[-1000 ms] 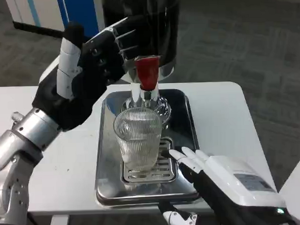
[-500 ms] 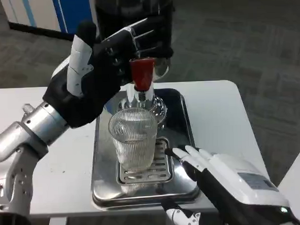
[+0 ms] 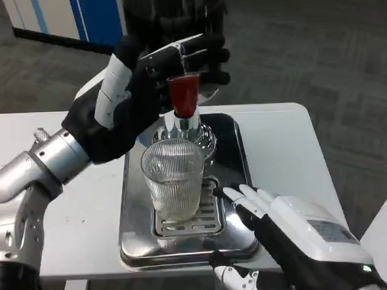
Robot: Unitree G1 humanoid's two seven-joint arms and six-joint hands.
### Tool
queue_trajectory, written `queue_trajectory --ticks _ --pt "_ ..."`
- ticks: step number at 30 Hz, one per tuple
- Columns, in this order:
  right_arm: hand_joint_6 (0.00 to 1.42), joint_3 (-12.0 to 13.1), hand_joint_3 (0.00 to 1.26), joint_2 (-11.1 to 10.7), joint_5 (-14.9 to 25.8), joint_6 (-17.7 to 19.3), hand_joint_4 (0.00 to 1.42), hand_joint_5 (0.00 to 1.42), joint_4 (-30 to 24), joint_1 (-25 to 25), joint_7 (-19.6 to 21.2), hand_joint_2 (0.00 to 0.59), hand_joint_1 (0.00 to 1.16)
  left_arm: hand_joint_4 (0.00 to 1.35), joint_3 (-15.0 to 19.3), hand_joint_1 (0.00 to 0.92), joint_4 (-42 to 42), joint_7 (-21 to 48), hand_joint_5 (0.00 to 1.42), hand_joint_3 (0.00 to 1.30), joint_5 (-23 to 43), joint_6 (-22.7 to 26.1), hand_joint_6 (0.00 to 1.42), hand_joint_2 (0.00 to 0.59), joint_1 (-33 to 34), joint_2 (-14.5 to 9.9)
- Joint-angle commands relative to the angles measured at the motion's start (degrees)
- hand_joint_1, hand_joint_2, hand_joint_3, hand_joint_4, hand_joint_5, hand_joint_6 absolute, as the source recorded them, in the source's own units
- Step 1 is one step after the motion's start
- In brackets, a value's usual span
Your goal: Grasp the cup under the faucet to collect the drink, then remove the cup.
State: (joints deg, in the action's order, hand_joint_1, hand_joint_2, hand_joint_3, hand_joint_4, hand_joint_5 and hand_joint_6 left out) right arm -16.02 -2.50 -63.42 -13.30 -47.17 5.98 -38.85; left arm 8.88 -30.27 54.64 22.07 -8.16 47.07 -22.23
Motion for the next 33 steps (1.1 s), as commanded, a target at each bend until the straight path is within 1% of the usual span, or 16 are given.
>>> queue_trajectory --ticks 1,5,11,14,20,24,26,27,28,30,33 --pt "0.00 0.03 0.07 -0.09 0.63 -0.35 0.00 0.00 0.64 -0.17 1.05 0.446 0.45 0.16 -1.31 0.000 -0.09 2.66 0.24 0.21 -1.16 -2.74 0.12 0.043 0.86 -0.90" --pt "0.00 -0.14 0.07 -0.06 0.61 -0.41 0.00 0.00 0.72 -0.26 1.17 0.446 0.45 0.15 -2.07 0.000 0.41 2.33 0.22 0.23 -2.82 -6.86 0.10 0.045 0.38 -1.69" --pt "0.00 -0.24 0.07 0.02 0.65 -0.68 0.00 0.00 1.02 -0.56 1.24 0.446 0.45 0.15 -3.39 0.000 0.36 1.32 0.23 0.23 -7.60 -17.44 0.10 0.045 -0.74 -2.96" --pt "0.00 -0.29 0.08 0.03 0.66 -0.77 0.00 0.00 1.24 -0.71 1.32 0.446 0.45 0.15 -4.12 0.000 0.03 0.90 0.23 0.23 -9.20 -20.99 0.10 0.045 -1.03 -3.47" --pt "0.00 -0.04 0.08 0.32 1.21 -1.31 0.00 0.00 1.79 -1.07 1.67 0.446 0.45 0.15 -4.65 0.000 -1.44 0.69 0.23 0.23 -9.98 -23.12 0.11 0.046 -1.11 -3.81" --pt "0.00 1.50 0.08 1.02 3.75 -2.91 0.02 0.00 2.54 -1.12 2.84 0.445 0.46 0.15 -4.83 0.000 -2.54 0.73 0.22 0.22 -10.07 -23.86 0.11 0.046 -1.17 -4.06" --pt "0.00 2.37 0.09 1.37 5.33 -3.74 0.06 0.00 2.85 -0.99 3.97 0.425 0.49 0.15 -4.96 0.000 -2.93 0.67 0.22 0.22 -10.15 -24.28 0.11 0.047 -1.26 -4.17" --pt "0.00 2.69 0.10 1.48 6.04 -4.09 0.07 0.00 2.99 -0.93 4.55 0.408 0.53 0.15 -5.04 0.000 -3.04 0.64 0.22 0.22 -10.18 -24.43 0.11 0.047 -1.28 -4.21" --pt "0.01 3.08 0.10 1.79 6.90 -4.53 0.08 0.00 3.29 -0.84 5.35 0.405 0.54 0.15 -5.14 0.000 -3.15 0.57 0.22 0.22 -10.34 -24.78 0.11 0.047 -1.35 -4.30" --pt "0.03 3.55 0.11 2.11 8.24 -5.25 0.10 0.01 3.78 -0.73 6.61 0.391 0.56 0.15 -5.31 0.000 -3.25 0.40 0.22 0.22 -10.57 -25.19 0.11 0.047 -1.48 -4.48" --pt "0.06 3.95 0.12 2.46 10.01 -6.18 0.14 0.04 4.53 -0.66 8.12 0.351 0.59 0.15 -5.55 0.000 -3.46 0.21 0.22 0.22 -10.60 -25.54 0.11 0.047 -1.59 -4.69"
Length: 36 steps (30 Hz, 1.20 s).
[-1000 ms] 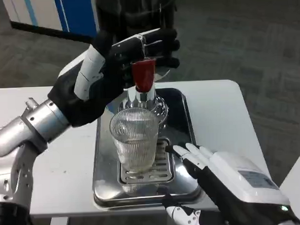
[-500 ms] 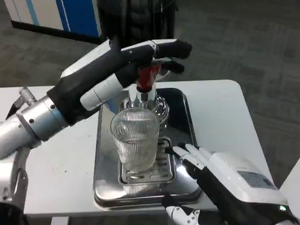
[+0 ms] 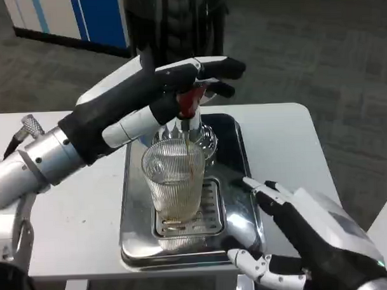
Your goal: Grasp the cup under the faucet to collect the drink, then remove the cup.
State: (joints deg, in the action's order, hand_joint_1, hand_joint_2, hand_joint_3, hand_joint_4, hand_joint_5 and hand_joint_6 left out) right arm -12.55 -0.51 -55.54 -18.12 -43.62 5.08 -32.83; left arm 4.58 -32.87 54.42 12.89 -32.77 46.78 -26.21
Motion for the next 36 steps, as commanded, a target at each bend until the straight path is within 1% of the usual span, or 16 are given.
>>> queue_trajectory --ticks 1,3,4,8,10,11,13,16,22,27,32,36 --pt "0.07 0.64 0.12 0.74 2.95 -1.77 0.14 0.05 1.34 0.28 2.82 0.346 0.60 0.15 -1.37 0.000 -0.94 0.34 0.22 0.22 -1.47 -1.13 0.11 0.047 -1.33 -0.82" --pt "0.08 0.78 0.13 0.97 4.25 -2.46 0.15 0.07 1.82 0.33 3.93 0.335 0.62 0.15 -1.59 0.000 -1.08 0.15 0.22 0.22 -1.55 -1.46 0.11 0.047 -1.32 -0.97" --pt "0.10 0.82 0.13 1.05 4.96 -2.81 0.15 0.08 2.03 0.36 4.51 0.320 0.64 0.15 -1.73 0.000 -1.16 -0.01 0.22 0.22 -1.64 -1.71 0.11 0.047 -1.32 -1.06" --pt "0.12 1.07 0.13 1.01 7.60 -4.01 0.16 0.09 2.52 0.45 6.52 0.299 0.67 0.15 -2.51 0.000 -1.19 -0.79 0.22 0.22 -2.70 -3.68 0.11 0.047 -1.58 -1.29" --pt "0.15 1.56 0.14 1.20 9.22 -4.66 0.16 0.11 2.69 0.52 7.50 0.289 0.68 0.15 -2.79 0.000 -1.24 -1.08 0.22 0.22 -3.14 -4.34 0.11 0.047 -1.74 -1.32" --pt "0.17 1.72 0.14 1.19 10.00 -4.98 0.16 0.11 2.77 0.54 8.02 0.281 0.69 0.15 -2.83 0.000 -1.34 -1.27 0.22 0.22 -3.31 -4.54 0.11 0.047 -1.79 -1.28" --pt "0.21 1.92 0.15 1.26 11.33 -5.25 0.19 0.14 3.12 0.64 9.18 0.242 0.71 0.15 -2.84 0.000 -1.60 -1.51 0.22 0.22 -3.44 -4.75 0.11 0.047 -1.79 -1.27" --pt "0.25 1.94 0.15 1.14 13.29 -5.32 0.20 0.17 4.08 0.64 11.04 0.221 0.73 0.15 -2.86 0.000 -1.97 -1.83 0.22 0.22 -3.72 -5.05 0.11 0.047 -1.82 -1.57" --pt "0.30 1.11 0.16 1.41 16.63 -4.74 0.22 0.21 7.19 -0.41 15.05 0.191 0.79 0.15 -2.84 0.000 -2.53 -2.03 0.22 0.22 -3.75 -5.43 0.10 0.047 -1.88 -1.94" --pt "0.31 -0.10 0.17 1.57 18.89 -4.11 0.23 0.22 10.10 -1.63 18.07 0.189 0.80 0.15 -2.80 0.000 -2.91 -2.40 0.22 0.22 -3.86 -5.72 0.10 0.047 -1.82 -2.08" --pt "0.31 -0.92 0.17 2.13 22.19 -2.12 0.23 0.22 15.15 -3.76 22.02 0.185 0.81 0.15 -3.10 0.000 -3.28 -2.80 0.22 0.22 -4.25 -6.20 0.09 0.047 -1.73 -2.31" --pt "0.33 -1.38 0.18 2.37 24.25 -0.45 0.24 0.25 18.54 -5.39 24.90 0.178 0.84 0.15 -3.53 0.000 -3.22 -3.27 0.22 0.22 -4.35 -6.39 0.09 0.047 -1.76 -2.65"
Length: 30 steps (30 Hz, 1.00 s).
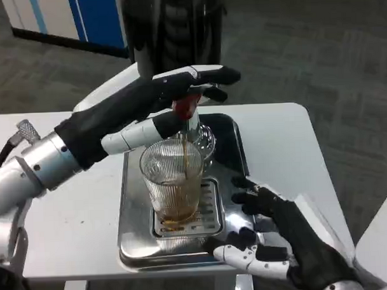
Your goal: Grasp the cup under the faucet to collect the drink, then remove the cup.
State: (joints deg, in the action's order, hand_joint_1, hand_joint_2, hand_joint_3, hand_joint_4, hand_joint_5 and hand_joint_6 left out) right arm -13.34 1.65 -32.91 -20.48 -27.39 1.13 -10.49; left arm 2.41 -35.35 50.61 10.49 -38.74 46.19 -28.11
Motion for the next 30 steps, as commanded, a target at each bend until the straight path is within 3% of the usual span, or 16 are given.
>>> queue_trajectory --ticks 1,9,16,30 --pt "0.33 -0.75 0.18 0.38 2.06 2.42 0.24 0.25 3.32 -2.03 3.36 0.177 0.84 0.15 -1.45 0.000 -0.71 0.46 0.22 0.22 -1.90 -0.47 0.09 0.047 -1.18 -0.83" --pt "0.34 -1.50 0.19 0.58 4.43 5.02 0.27 0.28 7.18 -4.73 7.57 0.165 0.86 0.15 -1.77 0.000 -0.95 -0.24 0.22 0.22 -1.68 -0.60 0.09 0.047 -1.23 -1.31" --pt "0.36 -1.55 0.20 0.64 6.51 9.84 0.29 0.31 9.80 -4.83 11.63 0.158 0.89 0.15 -2.01 0.000 -1.31 -0.46 0.22 0.22 -1.87 -0.82 0.09 0.047 -1.14 -1.53" --pt "0.35 -0.70 0.20 3.19 12.80 22.67 0.26 0.30 29.26 -10.98 20.21 0.150 0.90 0.15 -2.59 0.000 -4.09 -1.46 0.22 0.22 -2.77 -1.96 0.09 0.047 -0.11 -1.62"
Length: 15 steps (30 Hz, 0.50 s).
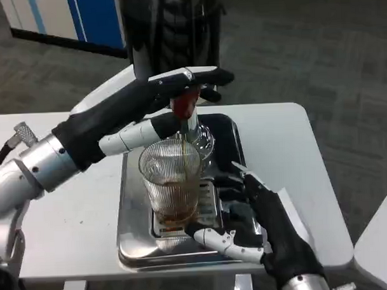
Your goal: Grasp the cup under the faucet to collect the drink, then remove the cup.
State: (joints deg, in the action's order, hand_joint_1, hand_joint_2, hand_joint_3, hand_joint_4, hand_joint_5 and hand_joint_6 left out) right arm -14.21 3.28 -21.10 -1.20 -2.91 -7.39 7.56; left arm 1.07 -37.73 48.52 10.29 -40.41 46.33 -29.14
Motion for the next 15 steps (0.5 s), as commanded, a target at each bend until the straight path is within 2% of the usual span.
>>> queue_trajectory --ticks 1,7,15 --pt "0.32 0.16 0.20 1.66 1.15 4.16 0.25 0.28 6.20 -3.15 2.77 0.149 0.90 0.15 -1.30 0.000 -1.91 0.57 0.22 0.22 -2.68 -0.44 0.09 0.047 -0.16 -0.62" --pt "0.29 0.19 0.20 2.14 1.97 7.27 0.23 0.26 11.65 -6.03 5.48 0.148 0.90 0.15 -1.48 0.000 -3.42 0.44 0.22 0.22 -3.29 -1.36 0.09 0.047 0.52 -0.56" --pt "0.29 -0.21 0.19 2.97 2.65 9.30 0.22 0.26 16.39 -8.96 7.80 0.148 0.90 0.14 -2.23 0.000 -5.17 -0.05 0.22 0.22 -4.92 -3.05 0.09 0.047 1.73 -0.34"
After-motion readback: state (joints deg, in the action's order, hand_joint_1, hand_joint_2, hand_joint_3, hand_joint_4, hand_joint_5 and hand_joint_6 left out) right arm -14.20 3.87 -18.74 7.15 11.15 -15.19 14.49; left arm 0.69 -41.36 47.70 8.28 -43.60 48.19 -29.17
